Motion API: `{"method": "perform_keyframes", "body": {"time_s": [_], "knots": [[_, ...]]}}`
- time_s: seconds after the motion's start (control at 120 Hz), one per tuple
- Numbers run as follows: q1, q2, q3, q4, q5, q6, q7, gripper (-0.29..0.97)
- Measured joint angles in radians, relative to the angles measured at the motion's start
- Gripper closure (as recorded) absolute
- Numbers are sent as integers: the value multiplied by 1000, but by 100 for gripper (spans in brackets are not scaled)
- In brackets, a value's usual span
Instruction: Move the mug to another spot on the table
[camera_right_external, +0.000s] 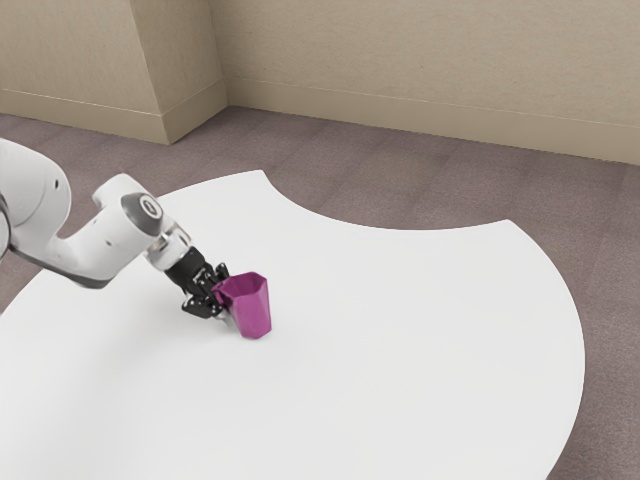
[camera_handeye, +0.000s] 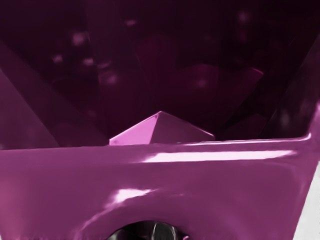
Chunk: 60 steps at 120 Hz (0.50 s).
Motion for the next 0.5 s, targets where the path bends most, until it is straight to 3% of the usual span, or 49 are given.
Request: {"method": "perform_keyframes", "body": {"time_s": [0.283,0.5], "knots": [[0,12,0,2,11,-12,-8,24],[7,-24,0,0,2,-15,-14,9]]}}
